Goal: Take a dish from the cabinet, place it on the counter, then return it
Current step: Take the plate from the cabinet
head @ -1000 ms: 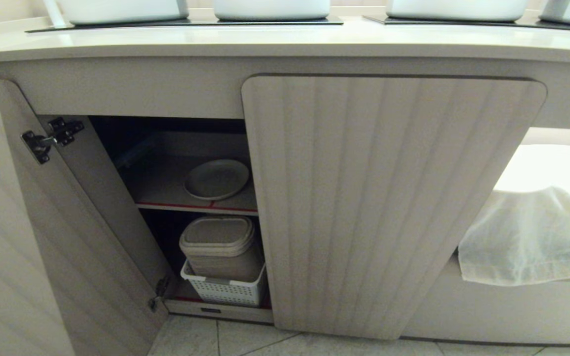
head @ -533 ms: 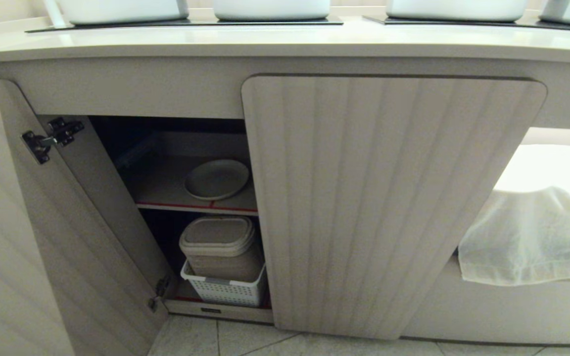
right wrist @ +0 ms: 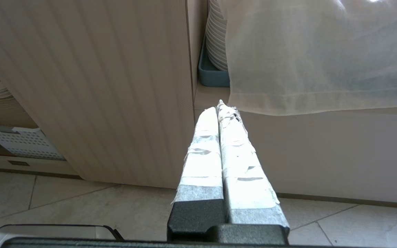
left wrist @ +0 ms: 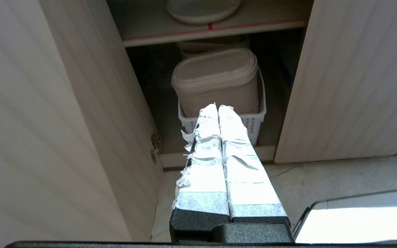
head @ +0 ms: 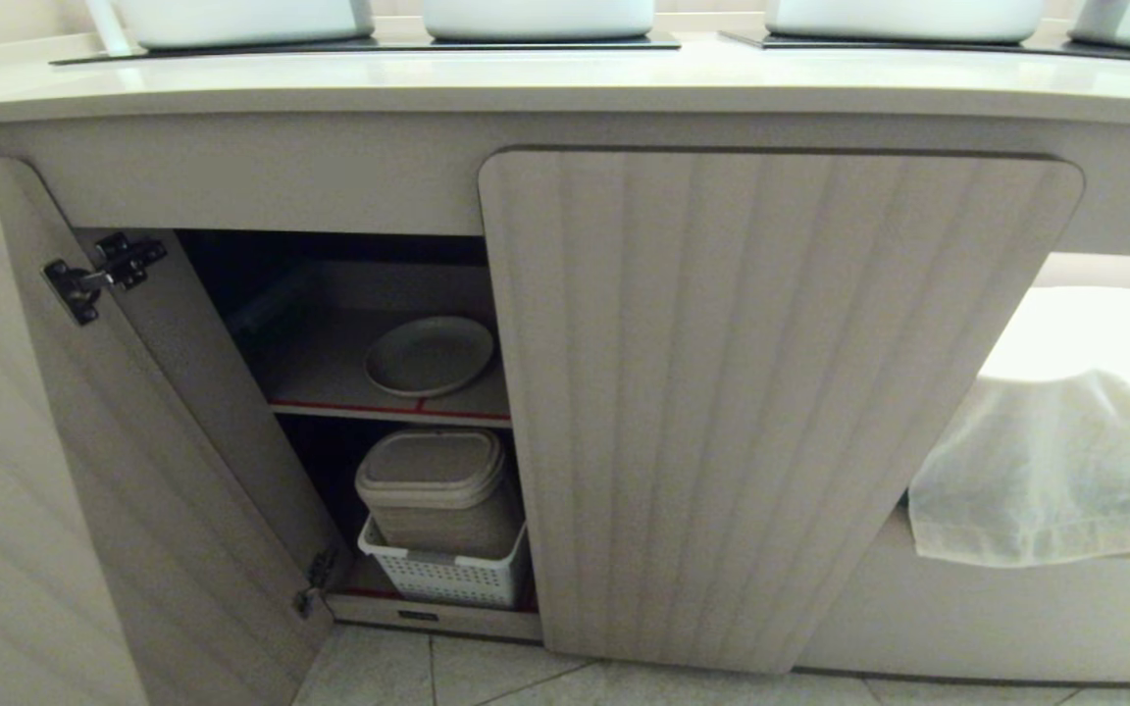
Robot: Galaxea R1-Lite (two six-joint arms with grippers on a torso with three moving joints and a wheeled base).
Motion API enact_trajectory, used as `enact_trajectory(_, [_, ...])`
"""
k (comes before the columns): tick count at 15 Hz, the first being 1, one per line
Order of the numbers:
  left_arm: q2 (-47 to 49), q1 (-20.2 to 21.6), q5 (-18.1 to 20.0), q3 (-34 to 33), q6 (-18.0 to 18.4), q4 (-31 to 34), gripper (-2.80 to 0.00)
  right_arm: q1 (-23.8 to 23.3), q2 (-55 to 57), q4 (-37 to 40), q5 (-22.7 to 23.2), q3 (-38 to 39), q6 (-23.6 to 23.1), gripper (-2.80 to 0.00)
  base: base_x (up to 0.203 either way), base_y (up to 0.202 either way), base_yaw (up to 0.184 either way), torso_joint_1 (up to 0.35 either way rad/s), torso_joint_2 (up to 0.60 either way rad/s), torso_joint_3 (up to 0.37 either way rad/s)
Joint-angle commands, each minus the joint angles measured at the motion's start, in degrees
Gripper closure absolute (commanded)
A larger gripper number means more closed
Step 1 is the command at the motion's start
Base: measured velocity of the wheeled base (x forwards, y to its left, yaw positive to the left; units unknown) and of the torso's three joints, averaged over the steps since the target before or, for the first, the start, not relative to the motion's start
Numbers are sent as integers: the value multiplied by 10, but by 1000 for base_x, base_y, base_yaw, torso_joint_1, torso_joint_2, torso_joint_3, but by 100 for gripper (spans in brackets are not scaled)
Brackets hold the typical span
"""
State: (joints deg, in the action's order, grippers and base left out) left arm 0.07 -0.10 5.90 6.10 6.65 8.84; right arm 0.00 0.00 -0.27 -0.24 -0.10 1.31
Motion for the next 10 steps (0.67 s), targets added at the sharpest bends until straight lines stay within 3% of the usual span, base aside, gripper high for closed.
enact_trajectory(1, [2,0,0,6,0,0,0,0,1,-1,0,0,0,0,0,0,0,0,0,0])
enact_trajectory(10, [121,0,1,58,0,-1,0,1,0,0,0,0,0,0,0,0,0,0,0,0])
